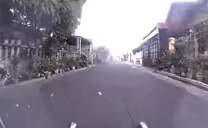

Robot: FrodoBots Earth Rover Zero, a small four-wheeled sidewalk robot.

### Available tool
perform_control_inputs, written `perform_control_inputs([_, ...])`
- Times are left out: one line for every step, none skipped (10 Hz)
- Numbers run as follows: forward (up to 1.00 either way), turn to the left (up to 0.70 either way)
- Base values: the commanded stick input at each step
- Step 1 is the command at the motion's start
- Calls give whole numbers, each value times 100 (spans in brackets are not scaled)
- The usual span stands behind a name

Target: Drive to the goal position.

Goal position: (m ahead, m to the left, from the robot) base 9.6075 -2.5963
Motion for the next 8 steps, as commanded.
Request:
perform_control_inputs([70,0])
perform_control_inputs([70,0])
perform_control_inputs([70,0])
perform_control_inputs([70,0])
perform_control_inputs([70,0])
perform_control_inputs([70,0])
perform_control_inputs([70,0])
perform_control_inputs([70,0])
